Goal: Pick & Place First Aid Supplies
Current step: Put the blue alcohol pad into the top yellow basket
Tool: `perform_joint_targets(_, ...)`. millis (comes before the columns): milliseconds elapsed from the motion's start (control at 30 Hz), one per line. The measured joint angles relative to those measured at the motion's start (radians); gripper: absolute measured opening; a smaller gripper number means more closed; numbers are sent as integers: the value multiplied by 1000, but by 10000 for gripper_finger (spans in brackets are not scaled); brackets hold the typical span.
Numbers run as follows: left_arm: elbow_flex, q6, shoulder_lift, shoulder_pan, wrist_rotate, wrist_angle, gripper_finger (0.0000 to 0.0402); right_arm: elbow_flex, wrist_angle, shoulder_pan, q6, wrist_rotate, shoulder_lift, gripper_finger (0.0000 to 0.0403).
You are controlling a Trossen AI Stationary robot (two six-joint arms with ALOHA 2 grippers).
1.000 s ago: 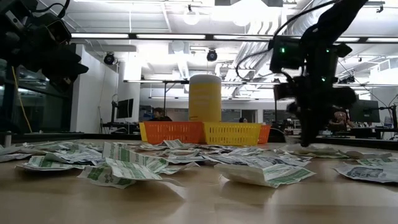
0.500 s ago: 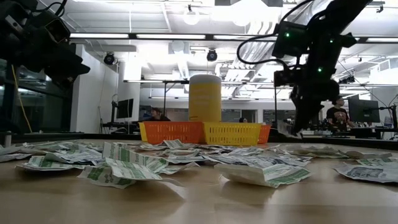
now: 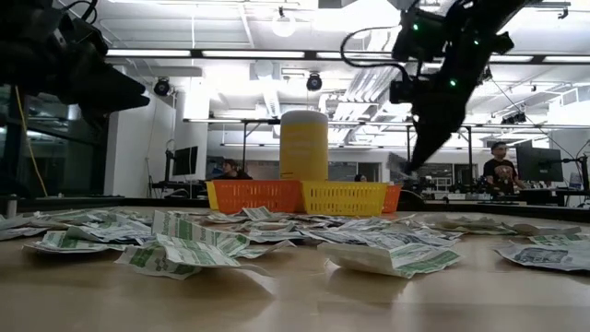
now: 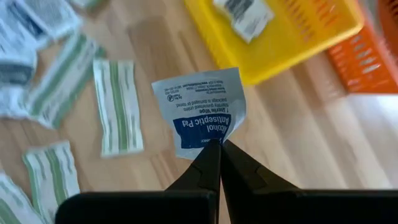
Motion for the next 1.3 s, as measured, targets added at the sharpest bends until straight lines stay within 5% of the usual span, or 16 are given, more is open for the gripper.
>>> perform_joint_targets(433, 0, -1, 0, 0, -56, 225, 127, 147, 32, 56, 28, 143, 0, 0)
perform_joint_targets(667, 0, 48, 70, 0, -87, 335, 127, 183, 210, 108, 27, 279, 2, 0)
perform_joint_targets(967, 7, 119, 374, 0, -111, 718, 127, 183, 495, 138, -28, 411, 28, 0)
perform_joint_targets(1300, 239, 259, 822, 0, -192, 787, 127, 183, 758, 138, -58, 371, 142, 0)
